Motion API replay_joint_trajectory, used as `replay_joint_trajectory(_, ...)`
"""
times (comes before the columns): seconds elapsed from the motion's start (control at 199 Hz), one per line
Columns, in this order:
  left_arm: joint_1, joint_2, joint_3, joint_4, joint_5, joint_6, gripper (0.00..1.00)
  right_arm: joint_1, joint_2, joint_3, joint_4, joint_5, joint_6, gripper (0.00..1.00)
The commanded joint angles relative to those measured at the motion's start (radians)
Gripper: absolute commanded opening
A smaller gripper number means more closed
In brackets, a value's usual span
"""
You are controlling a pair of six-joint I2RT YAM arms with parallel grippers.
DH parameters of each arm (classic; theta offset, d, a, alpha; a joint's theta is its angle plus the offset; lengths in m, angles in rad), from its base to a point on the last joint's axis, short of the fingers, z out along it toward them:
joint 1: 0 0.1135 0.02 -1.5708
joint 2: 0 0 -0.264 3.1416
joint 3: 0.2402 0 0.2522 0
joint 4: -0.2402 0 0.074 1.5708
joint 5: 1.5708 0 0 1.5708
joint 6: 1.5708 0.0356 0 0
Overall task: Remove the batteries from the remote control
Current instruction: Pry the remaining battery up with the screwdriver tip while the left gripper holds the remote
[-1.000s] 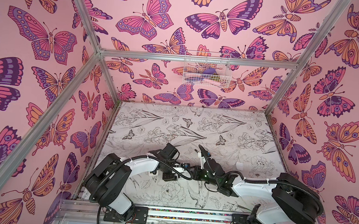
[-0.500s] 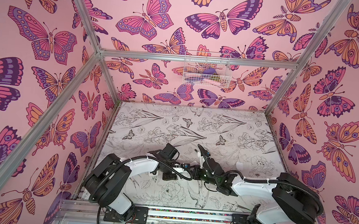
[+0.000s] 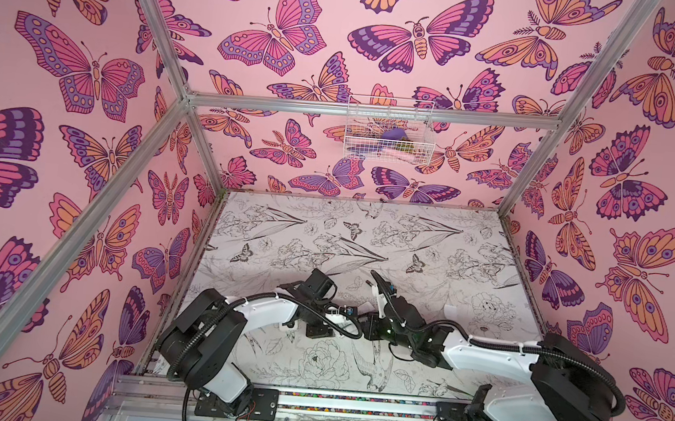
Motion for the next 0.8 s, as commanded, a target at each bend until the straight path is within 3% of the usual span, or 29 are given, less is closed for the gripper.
replay_joint_trajectory(0.0,0.011,-0.008,-0.020,0.008,-0.026,0.020,0.54,0.010,0.017,0.020,-0.004,-0.028,-0.027,0.00)
replay_joint_trajectory(0.361,0.019,0.001,-0.027,0.025,-0.016,0.030,0.54,0.005,0.144,0.058,0.029,-0.059,0.001,0.00)
replay_joint_trajectory(0.632,0.019,0.008,-0.029,0.042,-0.026,0.030,0.55,0.002,0.021,0.043,-0.058,0.070,0.007,0.00)
replay_joint_trajectory(0.797,0.018,0.013,-0.027,0.040,-0.027,0.037,0.54,0.001,0.060,0.044,-0.018,0.021,0.018,0.00)
